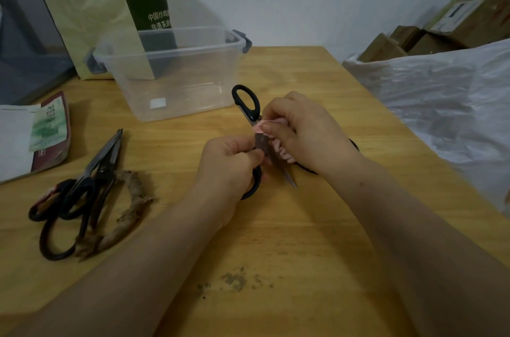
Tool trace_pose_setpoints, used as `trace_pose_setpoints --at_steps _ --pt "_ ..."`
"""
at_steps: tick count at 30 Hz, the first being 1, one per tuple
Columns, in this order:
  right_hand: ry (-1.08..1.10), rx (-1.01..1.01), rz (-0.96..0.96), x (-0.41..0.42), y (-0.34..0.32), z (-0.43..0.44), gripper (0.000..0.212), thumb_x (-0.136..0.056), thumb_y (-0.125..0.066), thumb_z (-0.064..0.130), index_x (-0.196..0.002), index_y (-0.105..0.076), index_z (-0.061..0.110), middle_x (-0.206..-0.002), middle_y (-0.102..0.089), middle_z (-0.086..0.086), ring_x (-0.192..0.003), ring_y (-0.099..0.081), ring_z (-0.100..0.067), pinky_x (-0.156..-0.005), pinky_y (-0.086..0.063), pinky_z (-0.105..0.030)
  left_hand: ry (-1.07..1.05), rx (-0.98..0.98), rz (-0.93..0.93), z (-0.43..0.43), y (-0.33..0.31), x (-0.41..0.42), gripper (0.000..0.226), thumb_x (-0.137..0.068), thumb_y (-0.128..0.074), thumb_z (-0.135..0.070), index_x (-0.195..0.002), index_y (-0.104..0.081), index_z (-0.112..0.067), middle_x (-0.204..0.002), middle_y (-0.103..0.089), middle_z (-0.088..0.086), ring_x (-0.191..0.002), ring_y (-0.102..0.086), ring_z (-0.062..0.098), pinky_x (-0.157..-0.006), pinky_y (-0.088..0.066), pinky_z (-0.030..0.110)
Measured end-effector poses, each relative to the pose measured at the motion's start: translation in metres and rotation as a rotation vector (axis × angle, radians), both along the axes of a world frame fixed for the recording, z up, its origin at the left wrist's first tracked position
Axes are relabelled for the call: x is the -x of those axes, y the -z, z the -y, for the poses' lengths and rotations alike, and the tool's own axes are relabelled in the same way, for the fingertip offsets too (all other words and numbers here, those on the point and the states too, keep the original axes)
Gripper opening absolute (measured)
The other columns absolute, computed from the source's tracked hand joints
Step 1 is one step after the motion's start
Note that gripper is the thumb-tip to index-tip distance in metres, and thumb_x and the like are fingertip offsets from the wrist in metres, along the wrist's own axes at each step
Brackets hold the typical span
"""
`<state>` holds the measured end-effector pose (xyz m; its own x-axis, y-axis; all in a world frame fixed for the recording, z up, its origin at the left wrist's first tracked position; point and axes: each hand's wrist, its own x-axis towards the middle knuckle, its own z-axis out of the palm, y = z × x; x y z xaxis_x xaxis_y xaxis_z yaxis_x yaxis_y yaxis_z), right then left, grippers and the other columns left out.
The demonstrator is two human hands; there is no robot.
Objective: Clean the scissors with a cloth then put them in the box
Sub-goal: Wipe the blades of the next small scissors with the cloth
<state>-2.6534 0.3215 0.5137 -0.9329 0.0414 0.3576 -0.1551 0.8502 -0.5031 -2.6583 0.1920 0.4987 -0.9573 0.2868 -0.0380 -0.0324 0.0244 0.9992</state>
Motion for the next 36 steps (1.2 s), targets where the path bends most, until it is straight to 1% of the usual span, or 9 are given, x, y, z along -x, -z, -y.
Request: trace_pose_setpoints --at_steps 2,3,5,9,14,18,23,30,36 --pt "0.065 -0.008 -0.014 0.003 0.002 -0.002 0.010 -0.094 -0.054 0.032 -0.090 -0.057 0.023 -0.095 -0.045 0.007 -0.079 -0.052 -0.013 -0.094 -0.042 -0.044 0.006 -0.001 -0.002 0.000 -0.001 -0.001 0.028 -0.088 -0.053 0.007 -0.072 -0.069 -0.010 -0.071 -0.069 0.009 -0.062 -0.059 0.016 -0.056 -0.048 0.019" --pt "0.102 -0.005 -0.021 0.003 0.002 -0.004 0.011 -0.095 -0.053 0.031 -0.092 -0.057 0.021 -0.093 -0.044 0.007 -0.074 -0.051 -0.010 -0.091 -0.044 -0.033 0.010 -0.009 0.006 0.000 -0.002 -0.003 0.031 -0.088 -0.052 0.007 -0.071 -0.068 -0.012 -0.067 -0.068 0.007 -0.057 -0.057 0.012 -0.051 -0.046 0.016" --pt "0.193 0.029 -0.070 0.003 0.001 -0.007 0.012 -0.097 -0.049 0.030 -0.093 -0.054 0.019 -0.090 -0.044 0.009 -0.068 -0.048 -0.007 -0.066 -0.041 -0.009 0.014 -0.025 0.017 0.000 -0.003 -0.005 0.035 -0.089 -0.052 0.008 -0.068 -0.068 -0.015 -0.061 -0.066 0.004 -0.048 -0.054 0.008 -0.043 -0.041 0.013" --pt "0.069 0.333 -0.142 -0.006 -0.001 -0.006 0.011 -0.092 -0.059 0.030 -0.087 -0.061 0.020 -0.083 -0.064 0.003 -0.065 -0.060 -0.016 -0.051 -0.049 -0.023 0.001 -0.047 0.009 0.002 -0.004 -0.004 0.036 -0.090 -0.052 0.007 -0.069 -0.068 -0.016 -0.064 -0.070 0.002 -0.063 -0.064 0.012 -0.056 -0.051 0.021" --pt "-0.071 0.254 -0.004 -0.008 0.006 0.007 0.004 -0.088 -0.065 0.031 -0.085 -0.065 0.030 -0.075 -0.065 0.007 -0.063 -0.063 -0.014 -0.061 -0.056 -0.044 0.007 -0.113 0.025 0.002 -0.006 -0.005 0.029 -0.090 -0.051 0.007 -0.078 -0.068 -0.012 -0.068 -0.069 0.004 -0.051 -0.061 0.007 -0.040 -0.041 0.012" --pt "0.063 0.068 -0.006 0.000 0.005 0.003 0.007 -0.095 -0.052 0.034 -0.092 -0.056 0.029 -0.085 -0.063 0.009 -0.082 -0.059 -0.010 -0.087 -0.048 -0.043 -0.004 -0.090 0.020 0.001 -0.003 -0.004 0.033 -0.090 -0.051 0.007 -0.075 -0.068 -0.017 -0.072 -0.070 0.004 -0.067 -0.063 0.017 -0.051 -0.051 0.017" --pt "0.054 0.369 -0.071 -0.003 0.006 -0.001 0.010 -0.092 -0.060 0.029 -0.084 -0.061 0.024 -0.073 -0.067 0.007 -0.062 -0.063 -0.007 -0.059 -0.053 -0.028 -0.003 -0.120 0.051 -0.001 -0.005 -0.006 0.026 -0.090 -0.050 0.007 -0.080 -0.068 -0.010 -0.072 -0.069 0.007 -0.053 -0.059 0.008 -0.042 -0.042 0.013" --pt "-0.072 0.164 -0.005 -0.003 0.009 0.001 0.005 -0.088 -0.065 0.028 -0.091 -0.069 0.027 -0.056 -0.053 0.036 -0.055 -0.051 0.007 -0.061 -0.036 -0.019 -0.009 -0.120 0.047 0.000 -0.006 -0.007 0.032 -0.091 -0.049 0.006 -0.077 -0.068 -0.015 -0.064 -0.068 0.002 -0.044 -0.057 0.002 -0.047 -0.049 0.015" --pt "-0.034 0.075 0.048 -0.004 0.003 0.003 0.006 -0.089 -0.062 0.026 -0.087 -0.066 0.030 -0.069 -0.057 0.014 -0.070 -0.056 -0.006 -0.074 -0.052 -0.035 -0.048 -0.121 0.103 -0.003 -0.006 -0.009 0.033 -0.090 -0.051 0.008 -0.070 -0.066 -0.014 -0.059 -0.066 0.001 -0.053 -0.057 0.013 -0.039 -0.042 0.014"
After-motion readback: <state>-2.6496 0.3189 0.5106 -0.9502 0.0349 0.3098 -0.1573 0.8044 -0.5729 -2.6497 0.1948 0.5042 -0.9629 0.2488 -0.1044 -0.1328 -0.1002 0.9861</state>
